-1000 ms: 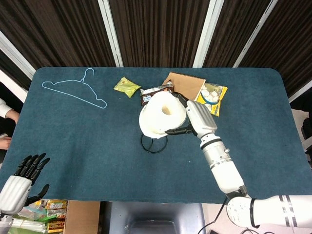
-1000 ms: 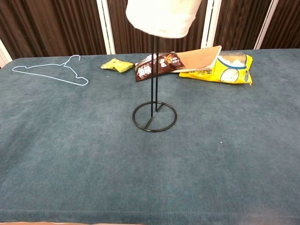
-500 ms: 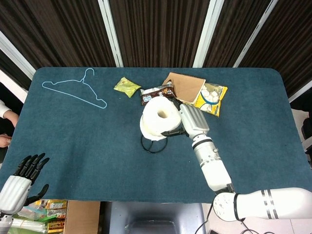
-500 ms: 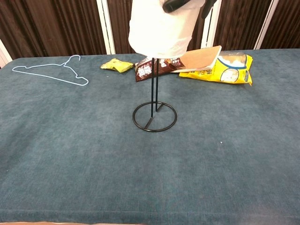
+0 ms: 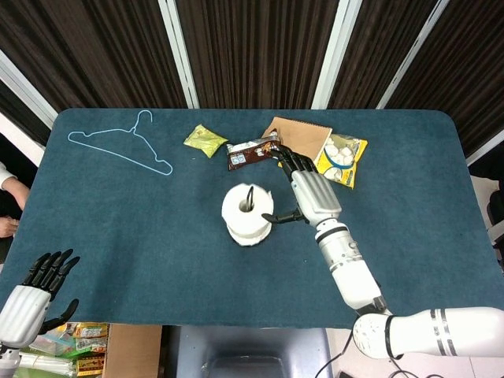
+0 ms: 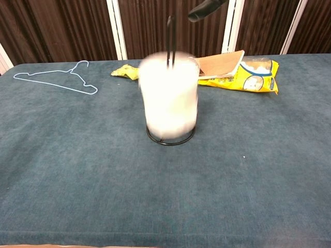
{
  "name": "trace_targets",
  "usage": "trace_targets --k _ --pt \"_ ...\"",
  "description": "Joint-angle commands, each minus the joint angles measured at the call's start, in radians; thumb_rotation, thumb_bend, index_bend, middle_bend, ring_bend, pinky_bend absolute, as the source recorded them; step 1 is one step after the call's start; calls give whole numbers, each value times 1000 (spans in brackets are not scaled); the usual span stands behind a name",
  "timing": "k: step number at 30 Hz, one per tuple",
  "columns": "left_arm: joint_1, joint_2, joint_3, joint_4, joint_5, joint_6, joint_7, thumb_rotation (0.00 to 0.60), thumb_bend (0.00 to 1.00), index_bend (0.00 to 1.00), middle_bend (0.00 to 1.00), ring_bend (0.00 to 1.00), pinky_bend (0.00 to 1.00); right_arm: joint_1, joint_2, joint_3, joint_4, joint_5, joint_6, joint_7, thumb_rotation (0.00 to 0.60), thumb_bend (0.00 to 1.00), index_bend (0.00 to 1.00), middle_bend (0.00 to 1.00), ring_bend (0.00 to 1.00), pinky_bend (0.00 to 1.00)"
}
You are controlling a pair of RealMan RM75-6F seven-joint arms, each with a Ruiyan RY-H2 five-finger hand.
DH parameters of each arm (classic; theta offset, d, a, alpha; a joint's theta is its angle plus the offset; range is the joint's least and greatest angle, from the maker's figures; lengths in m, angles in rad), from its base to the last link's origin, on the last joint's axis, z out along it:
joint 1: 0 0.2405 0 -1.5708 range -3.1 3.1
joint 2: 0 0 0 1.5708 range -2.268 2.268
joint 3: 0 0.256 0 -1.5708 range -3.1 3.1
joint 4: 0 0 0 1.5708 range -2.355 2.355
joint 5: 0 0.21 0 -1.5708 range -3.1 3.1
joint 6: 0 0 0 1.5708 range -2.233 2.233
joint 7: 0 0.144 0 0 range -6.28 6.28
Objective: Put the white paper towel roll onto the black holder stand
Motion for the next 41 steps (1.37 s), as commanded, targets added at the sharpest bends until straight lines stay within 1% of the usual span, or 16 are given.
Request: trace_targets --k 1,4,6,9,10,12,15,16,17,20,23,26,30,32,35,41 --pt "1 -2 1 2 2 1 1 600 394 0 3 0 83 -11 15 -6 -5 -10 -7 4 600 199 0 0 0 115" --pt "-27 12 -20 -44 -8 -28 21 600 395 0 3 0 83 -28 39 -13 -21 -37 -12 11 600 199 0 0 0 109" --pt "-28 21 -21 -61 -14 -34 28 600 396 0 3 0 83 -52 64 -37 -43 -91 -4 6 600 199 0 0 0 96" --pt "-28 27 -23 -66 -17 -32 26 600 396 0 3 0 83 -123 108 -106 -92 -247 38 3 600 199 0 0 0 54" --pt "-28 27 -23 -66 -16 -30 24 600 396 0 3 0 83 -156 119 -136 -106 -317 60 7 600 199 0 0 0 34" --pt "-28 27 -24 -62 -12 -23 21 600 395 0 3 0 83 -247 140 -230 -120 -514 118 20 600 199 0 0 0 4" --pt "-12 17 -14 -54 13 9 33 600 397 0 3 0 83 -391 159 -396 -72 -797 202 29 600 199 0 0 0 0" --pt "-10 14 -14 -51 17 15 35 600 400 0 3 0 83 -433 152 -437 -32 -876 238 27 600 199 0 0 0 0" --pt "-8 10 -14 -47 21 23 38 600 404 0 3 0 83 -486 131 -488 43 -977 284 15 600 199 0 0 0 0" --pt "-3 1 -16 -39 33 44 40 600 407 0 0 0 83 -608 68 -574 225 -1115 386 -11 600 199 0 0 0 0" --pt "3 -2 -15 -16 43 66 30 600 408 0 0 0 83 -712 -7 -592 395 -1168 490 10 600 199 0 0 0 0" --pt "6 -6 -13 -5 57 79 36 600 430 0 0 0 87 -794 -37 -619 464 -1136 508 85 600 199 0 0 0 0" --pt "7 -9 -17 5 63 93 36 600 438 0 0 0 90 -865 -35 -633 503 -1098 505 201 600 199 0 0 0 0" --pt "5 -8 -16 8 67 95 35 600 438 0 0 0 90 -874 -7 -647 496 -1116 487 230 600 199 0 0 0 0" --pt "5 -2 -16 3 65 91 38 600 441 0 0 0 90 -895 -4 -623 503 -1137 513 234 600 199 0 0 0 0" --pt "7 12 -15 -9 61 91 36 600 440 0 0 0 90 -917 0 -588 506 -1149 501 247 600 199 0 0 0 0"
